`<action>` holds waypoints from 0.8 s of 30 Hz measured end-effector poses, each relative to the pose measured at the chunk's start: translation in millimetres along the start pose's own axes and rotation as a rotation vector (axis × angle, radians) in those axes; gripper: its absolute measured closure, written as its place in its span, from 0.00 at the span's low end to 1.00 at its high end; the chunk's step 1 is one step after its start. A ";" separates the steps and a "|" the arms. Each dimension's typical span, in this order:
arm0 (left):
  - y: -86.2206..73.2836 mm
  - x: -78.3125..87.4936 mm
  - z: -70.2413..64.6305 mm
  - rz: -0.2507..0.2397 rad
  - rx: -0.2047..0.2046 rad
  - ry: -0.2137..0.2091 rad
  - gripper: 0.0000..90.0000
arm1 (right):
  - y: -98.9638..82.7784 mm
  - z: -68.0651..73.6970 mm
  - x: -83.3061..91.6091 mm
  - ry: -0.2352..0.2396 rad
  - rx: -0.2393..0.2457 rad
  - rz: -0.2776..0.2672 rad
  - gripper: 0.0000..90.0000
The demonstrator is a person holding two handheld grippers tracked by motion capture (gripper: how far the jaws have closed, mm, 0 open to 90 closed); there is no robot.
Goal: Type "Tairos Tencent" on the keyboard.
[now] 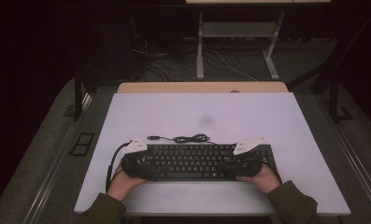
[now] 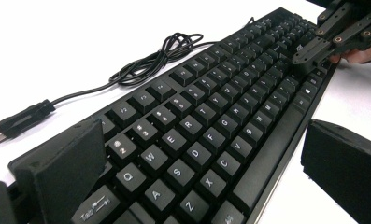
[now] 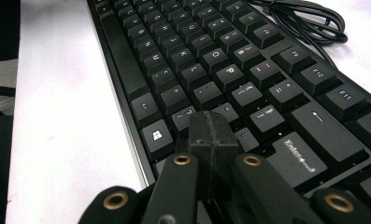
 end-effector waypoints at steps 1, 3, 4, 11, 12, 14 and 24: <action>0.9 -1.9 -0.5 0.002 0.002 -0.001 0.00 | 0.0 0.1 0.0 0.002 -0.003 -0.001 0.99; 1.6 -2.9 -0.8 0.000 0.006 -0.003 0.00 | 0.0 0.1 0.0 0.001 -0.003 -0.001 0.99; 2.1 -3.6 -1.0 0.001 0.009 -0.004 0.00 | 0.0 0.1 0.0 0.000 -0.003 0.000 0.99; 11.3 -12.5 -4.1 -0.002 0.005 -0.019 0.00 | -0.1 -0.1 0.0 0.003 -0.005 -0.001 0.99; 11.3 -12.5 -4.1 -0.002 0.005 -0.019 0.00 | -0.1 -0.1 0.0 0.003 -0.005 -0.001 0.99; 13.5 -14.7 -5.0 -0.003 0.000 -0.019 0.00 | -0.1 -0.1 0.0 0.003 -0.005 -0.002 0.99; 25.1 -26.3 -8.8 -0.006 -0.010 -0.029 0.01 | -0.1 0.0 0.0 0.000 -0.003 -0.002 0.99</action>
Point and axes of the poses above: each handheld gripper's, and its own axes: x roughly backward along the jaws, y roughly out of its top, z roughly to its left, the point moved 8 cm from there along -x, roughly forward along the jaws, and after that the axes turned 7 degrees about y, right-handed, at the moved point
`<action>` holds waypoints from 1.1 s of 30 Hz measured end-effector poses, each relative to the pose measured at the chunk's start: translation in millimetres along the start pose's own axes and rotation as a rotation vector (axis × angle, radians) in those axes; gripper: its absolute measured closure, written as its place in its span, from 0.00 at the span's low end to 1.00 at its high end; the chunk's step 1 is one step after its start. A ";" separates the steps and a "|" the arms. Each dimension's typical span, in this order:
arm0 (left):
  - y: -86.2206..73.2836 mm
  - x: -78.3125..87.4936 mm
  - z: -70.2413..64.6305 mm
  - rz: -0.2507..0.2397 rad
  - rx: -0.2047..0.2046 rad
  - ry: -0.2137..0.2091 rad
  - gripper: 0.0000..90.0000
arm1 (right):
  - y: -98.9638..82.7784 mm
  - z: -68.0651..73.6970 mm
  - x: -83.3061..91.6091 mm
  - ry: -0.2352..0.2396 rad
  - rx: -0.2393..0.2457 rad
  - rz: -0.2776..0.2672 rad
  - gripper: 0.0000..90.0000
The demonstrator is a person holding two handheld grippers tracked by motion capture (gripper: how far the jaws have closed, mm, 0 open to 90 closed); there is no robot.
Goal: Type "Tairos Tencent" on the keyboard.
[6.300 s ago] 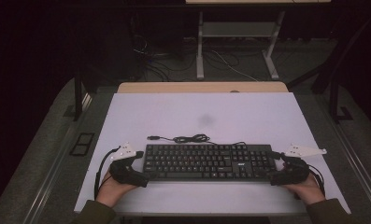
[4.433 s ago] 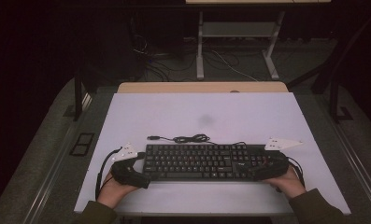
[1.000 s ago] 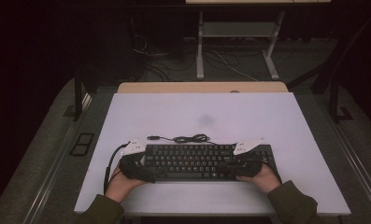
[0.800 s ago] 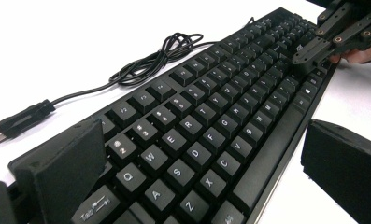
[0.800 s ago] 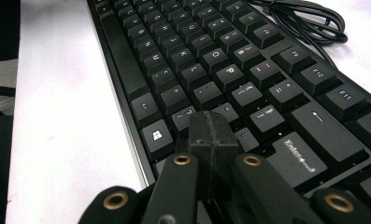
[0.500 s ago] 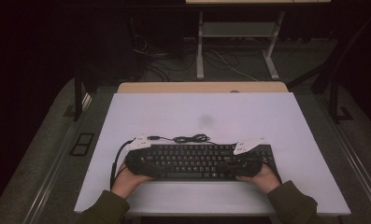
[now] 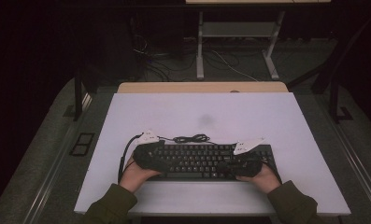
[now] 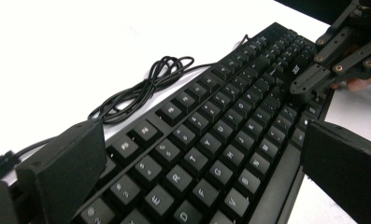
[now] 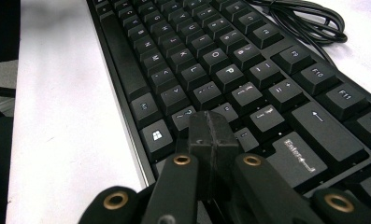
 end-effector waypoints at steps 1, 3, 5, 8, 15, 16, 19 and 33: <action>0.7 -0.8 -0.5 0.000 0.003 0.000 0.02 | 0.0 0.0 0.0 0.000 0.000 0.000 0.99; 2.7 -3.9 -1.2 0.000 0.000 -0.001 0.02 | 0.0 0.0 0.0 0.000 0.000 0.000 0.99; 3.9 -5.6 -1.8 0.000 0.000 -0.002 0.05 | 0.0 0.0 0.0 0.000 0.002 0.000 0.99; 6.3 -7.9 -1.4 -0.006 0.001 0.009 0.13 | 0.0 0.0 0.0 0.000 0.005 0.001 0.99; 6.3 -10.9 -1.2 0.005 -0.002 -0.001 0.41 | -0.2 0.2 0.0 -0.001 0.005 0.002 0.99; 6.0 -11.7 -1.1 0.009 -0.002 -0.004 0.45 | -0.1 0.3 0.0 -0.001 0.006 0.003 0.99; 4.6 -14.5 -1.3 0.028 0.006 -0.018 0.58 | -0.2 0.2 0.0 0.000 0.006 0.002 0.99; -6.7 -25.6 -6.5 0.156 -0.040 -0.013 0.99 | -0.1 0.5 -0.1 -0.001 0.008 0.003 0.99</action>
Point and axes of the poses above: each handheld gripper's, and its own axes: x roughly backward along the jaws, y roughly out of its top, z roughly to its left, the point moved 8 cm from there along -x, roughly forward along the jaws, and after that the axes turned 7 degrees about y, right-handed, at the moved point
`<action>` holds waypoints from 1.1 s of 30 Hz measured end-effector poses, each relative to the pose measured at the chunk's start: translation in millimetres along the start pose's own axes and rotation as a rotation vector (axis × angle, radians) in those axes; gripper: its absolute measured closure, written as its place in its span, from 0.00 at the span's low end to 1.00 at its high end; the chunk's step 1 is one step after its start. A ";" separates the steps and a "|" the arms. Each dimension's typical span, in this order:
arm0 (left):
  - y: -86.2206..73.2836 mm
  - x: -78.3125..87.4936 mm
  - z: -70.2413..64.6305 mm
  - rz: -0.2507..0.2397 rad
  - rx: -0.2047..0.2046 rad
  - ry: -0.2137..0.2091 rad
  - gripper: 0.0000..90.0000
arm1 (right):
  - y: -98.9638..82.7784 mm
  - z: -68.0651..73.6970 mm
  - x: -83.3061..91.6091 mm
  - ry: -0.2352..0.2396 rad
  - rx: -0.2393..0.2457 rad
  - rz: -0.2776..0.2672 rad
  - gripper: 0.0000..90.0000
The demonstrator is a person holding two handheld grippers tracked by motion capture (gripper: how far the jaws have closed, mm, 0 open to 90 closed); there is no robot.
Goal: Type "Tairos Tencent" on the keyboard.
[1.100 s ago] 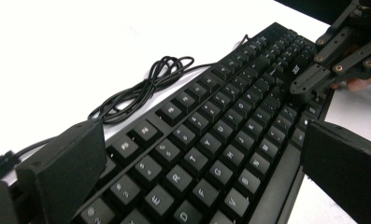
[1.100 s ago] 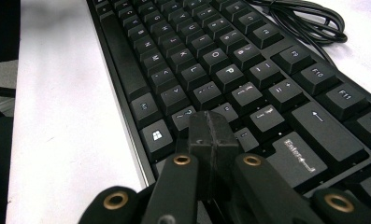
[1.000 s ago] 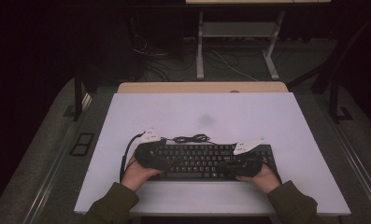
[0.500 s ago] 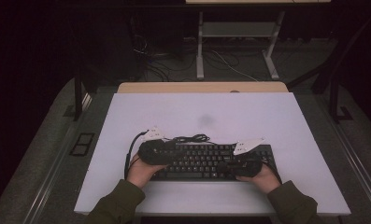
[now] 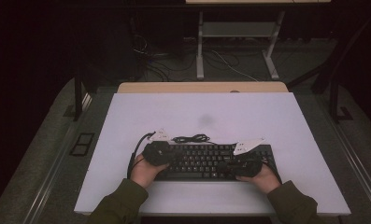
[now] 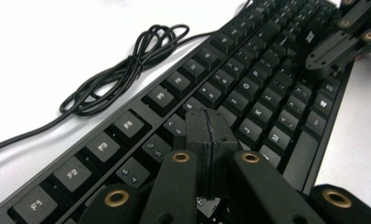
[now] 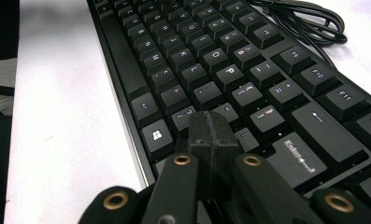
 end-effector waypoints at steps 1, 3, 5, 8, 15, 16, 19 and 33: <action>-0.5 -0.7 0.1 0.006 0.001 0.000 0.99 | 0.0 -0.2 0.0 -0.001 0.001 0.000 0.99; -2.2 -2.9 1.1 0.025 -0.008 0.011 0.99 | 0.0 0.0 0.0 0.000 0.000 0.000 0.99; -2.1 -4.0 1.0 0.021 -0.002 0.012 0.99 | 0.0 0.0 0.0 0.000 0.000 0.000 0.99; -4.0 -4.4 3.0 0.038 -0.022 0.016 0.99 | 0.0 0.0 0.0 0.000 0.000 0.000 0.99; -6.4 -6.4 2.3 0.054 -0.013 0.016 0.99 | 0.1 0.1 -0.1 -0.001 0.000 0.000 0.99; -6.4 -6.4 2.3 0.054 -0.013 0.016 0.99 | 0.1 0.1 -0.1 -0.001 0.000 0.000 0.99; -7.5 -7.8 2.2 0.059 -0.013 0.016 0.99 | 0.0 0.2 -0.1 -0.002 0.001 0.001 0.99; -1.2 3.0 4.0 0.003 0.012 0.000 0.99 | -0.1 -0.2 0.0 0.000 0.000 0.000 0.99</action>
Point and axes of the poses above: each handheld gripper's, and its own axes: x roughly backward along the jaws, y roughly out of its top, z roughly to its left, the point moved 8 cm from there along -x, roughly forward along the jaws, and after that the axes turned 7 degrees about y, right-handed, at the moved point
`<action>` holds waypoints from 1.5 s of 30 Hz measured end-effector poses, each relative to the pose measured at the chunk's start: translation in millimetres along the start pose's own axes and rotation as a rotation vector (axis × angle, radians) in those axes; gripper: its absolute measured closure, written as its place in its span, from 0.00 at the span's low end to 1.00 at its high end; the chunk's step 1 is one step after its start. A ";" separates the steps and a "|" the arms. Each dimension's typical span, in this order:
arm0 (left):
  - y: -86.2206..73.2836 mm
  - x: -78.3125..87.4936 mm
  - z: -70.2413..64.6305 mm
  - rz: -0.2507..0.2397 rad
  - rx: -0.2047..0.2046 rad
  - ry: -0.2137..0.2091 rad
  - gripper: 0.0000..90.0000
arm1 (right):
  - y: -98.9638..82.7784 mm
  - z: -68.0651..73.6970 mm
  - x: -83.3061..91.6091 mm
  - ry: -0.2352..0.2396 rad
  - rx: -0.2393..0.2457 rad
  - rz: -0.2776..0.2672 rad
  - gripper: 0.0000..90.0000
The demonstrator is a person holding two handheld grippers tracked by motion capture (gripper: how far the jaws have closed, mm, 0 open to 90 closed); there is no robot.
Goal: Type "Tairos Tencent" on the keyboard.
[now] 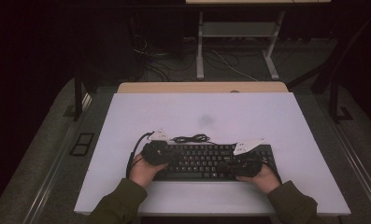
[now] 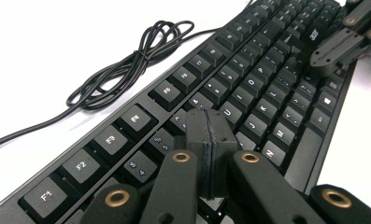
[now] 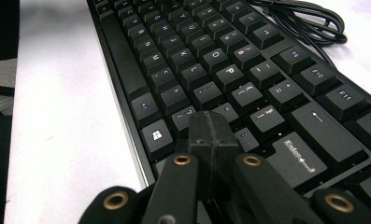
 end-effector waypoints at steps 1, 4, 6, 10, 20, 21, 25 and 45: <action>0.1 0.7 0.0 -0.004 0.000 -0.003 0.99 | 0.0 -0.1 0.0 -0.001 0.000 0.000 0.99; 0.1 2.6 0.4 -0.015 0.002 -0.003 0.91 | 0.0 0.0 0.1 -0.001 -0.001 0.000 0.99; -0.1 4.1 1.5 -0.023 0.004 0.006 0.84 | -0.1 0.0 0.1 -0.001 -0.003 -0.001 0.99; -2.7 7.7 4.7 -0.030 -0.005 0.016 0.67 | -0.1 0.0 0.1 -0.002 -0.004 -0.001 0.99; -7.8 13.6 9.7 -0.065 -0.005 0.027 0.31 | -0.1 -0.2 0.1 -0.001 -0.006 -0.005 0.99; -8.7 14.3 10.0 -0.063 -0.008 0.028 0.29 | -0.1 -0.2 0.1 0.001 -0.006 -0.005 0.99; -9.8 16.6 11.6 -0.078 -0.008 0.038 0.23 | 0.3 -0.1 0.4 -0.001 -0.006 -0.002 0.99; -13.0 18.3 8.3 -0.090 -0.015 0.020 0.18 | 20.1 0.7 10.9 0.031 -0.046 -0.116 0.68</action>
Point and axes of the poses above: each handheld gripper's, and its own axes: x roughly backward along the jaws, y roughly out of its top, z roughly to its left, the point moved 8 cm from there along -x, roughly forward along the jaws, and after that the axes turned 7 degrees about y, right-handed, at the moved point
